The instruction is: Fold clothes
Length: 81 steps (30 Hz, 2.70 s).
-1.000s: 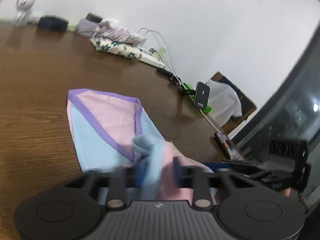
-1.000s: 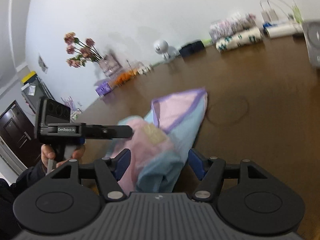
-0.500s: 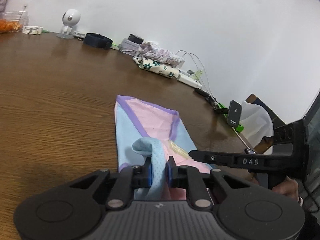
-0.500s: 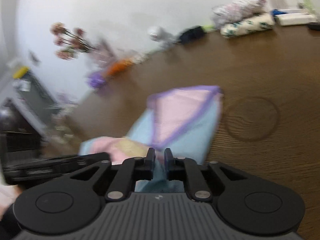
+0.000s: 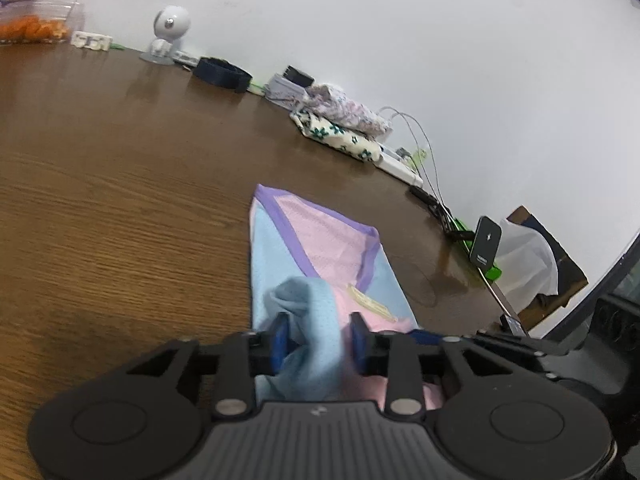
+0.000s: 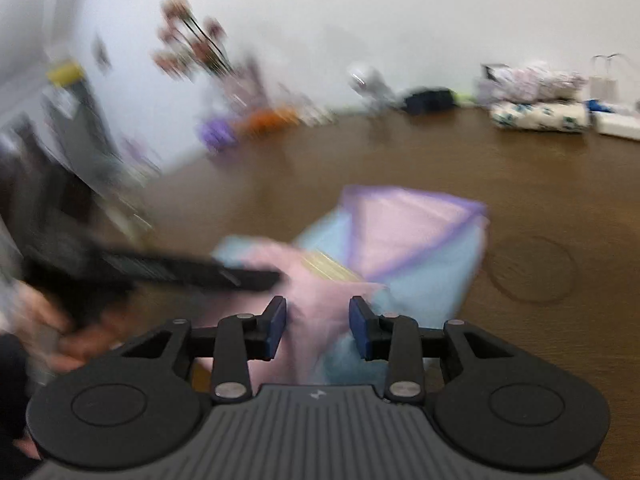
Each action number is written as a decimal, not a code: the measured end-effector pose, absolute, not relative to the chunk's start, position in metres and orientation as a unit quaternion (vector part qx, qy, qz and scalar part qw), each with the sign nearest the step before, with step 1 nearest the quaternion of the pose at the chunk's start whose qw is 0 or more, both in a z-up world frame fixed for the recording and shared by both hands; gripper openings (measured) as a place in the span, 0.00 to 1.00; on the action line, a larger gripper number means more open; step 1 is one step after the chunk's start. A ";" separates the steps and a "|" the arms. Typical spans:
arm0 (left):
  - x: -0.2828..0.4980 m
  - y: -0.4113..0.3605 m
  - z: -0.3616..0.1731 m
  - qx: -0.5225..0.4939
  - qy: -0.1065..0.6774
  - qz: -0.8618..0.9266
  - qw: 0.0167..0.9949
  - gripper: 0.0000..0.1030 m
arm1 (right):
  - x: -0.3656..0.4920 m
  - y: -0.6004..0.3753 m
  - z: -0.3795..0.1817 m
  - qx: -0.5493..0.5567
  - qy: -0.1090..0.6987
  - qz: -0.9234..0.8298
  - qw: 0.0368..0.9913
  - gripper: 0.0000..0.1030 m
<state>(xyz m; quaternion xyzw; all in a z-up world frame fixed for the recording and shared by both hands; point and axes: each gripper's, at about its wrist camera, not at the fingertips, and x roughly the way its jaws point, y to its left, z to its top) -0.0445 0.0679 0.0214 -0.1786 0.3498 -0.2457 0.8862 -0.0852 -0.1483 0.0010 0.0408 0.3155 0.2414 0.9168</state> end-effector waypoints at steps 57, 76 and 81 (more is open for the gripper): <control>-0.188 -0.004 -0.039 0.497 0.000 -0.356 0.791 0.89 | -0.068 -0.144 0.001 0.019 0.372 0.419 0.828 0.53; -0.102 0.049 -0.002 0.235 0.229 -0.497 0.803 0.70 | -0.142 -0.128 -0.015 -0.277 0.227 0.475 0.804 0.95; -0.093 0.066 0.010 0.155 0.280 -0.521 0.791 0.59 | -0.137 -0.132 -0.007 -0.255 0.247 0.470 0.808 0.71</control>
